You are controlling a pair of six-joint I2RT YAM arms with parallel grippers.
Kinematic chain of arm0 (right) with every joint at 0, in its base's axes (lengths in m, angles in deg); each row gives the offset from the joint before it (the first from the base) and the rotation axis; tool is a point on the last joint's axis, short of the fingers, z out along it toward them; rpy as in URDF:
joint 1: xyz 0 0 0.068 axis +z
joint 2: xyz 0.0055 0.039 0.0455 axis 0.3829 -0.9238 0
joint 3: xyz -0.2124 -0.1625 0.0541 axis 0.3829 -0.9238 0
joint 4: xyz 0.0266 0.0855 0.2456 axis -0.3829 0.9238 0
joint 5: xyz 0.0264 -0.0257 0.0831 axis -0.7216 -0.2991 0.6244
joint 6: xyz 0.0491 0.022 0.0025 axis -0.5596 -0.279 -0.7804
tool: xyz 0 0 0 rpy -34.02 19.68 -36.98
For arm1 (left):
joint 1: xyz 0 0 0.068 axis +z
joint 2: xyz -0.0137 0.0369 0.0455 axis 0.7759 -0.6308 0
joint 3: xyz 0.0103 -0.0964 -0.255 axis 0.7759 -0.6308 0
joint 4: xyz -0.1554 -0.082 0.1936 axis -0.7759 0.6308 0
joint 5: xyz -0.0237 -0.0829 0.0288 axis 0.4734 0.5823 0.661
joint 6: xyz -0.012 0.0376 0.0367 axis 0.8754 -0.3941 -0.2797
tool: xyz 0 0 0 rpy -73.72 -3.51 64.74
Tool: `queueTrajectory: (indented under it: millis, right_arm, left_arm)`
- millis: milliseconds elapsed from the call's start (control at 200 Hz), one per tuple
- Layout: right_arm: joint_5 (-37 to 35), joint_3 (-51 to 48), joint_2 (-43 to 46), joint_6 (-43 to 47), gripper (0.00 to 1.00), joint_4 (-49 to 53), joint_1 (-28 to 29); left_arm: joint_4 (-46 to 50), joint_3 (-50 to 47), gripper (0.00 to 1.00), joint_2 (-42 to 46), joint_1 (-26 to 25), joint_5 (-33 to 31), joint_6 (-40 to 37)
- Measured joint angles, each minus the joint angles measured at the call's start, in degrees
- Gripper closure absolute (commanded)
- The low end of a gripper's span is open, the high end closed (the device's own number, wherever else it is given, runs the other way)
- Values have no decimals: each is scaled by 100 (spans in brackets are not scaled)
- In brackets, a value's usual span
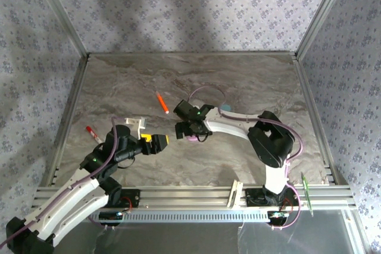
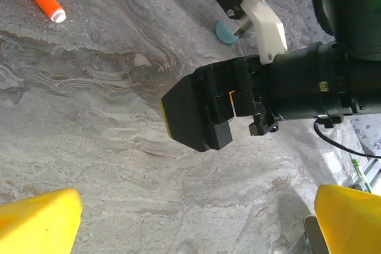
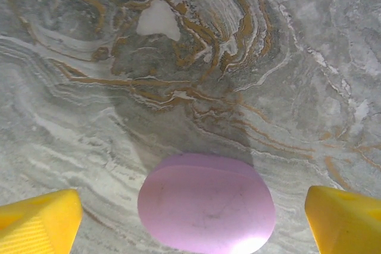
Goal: Insert the wireless bluetooth earbuds into the charging case
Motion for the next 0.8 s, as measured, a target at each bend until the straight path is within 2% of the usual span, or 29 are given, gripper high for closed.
queueTrajectory:
  millis: [235,465,630,800]
  right_arm:
    - [-120,184,-284,-136,18,251,48]
    - [-122,243,-442,-170,25,354,74]
    - [-125,256,-450,-173,35,389,74]
    - [-212,289,-448,-188,38,446,74]
  left_arm:
    - [-28,-11,0,-101,0,0,-50]
    - [-68,-63,0,-249,0,-2,-55]
    - [-114,-63,0,-280,0,-2,-55]
    - [-184,-63,0,-363,0,-2,-57]
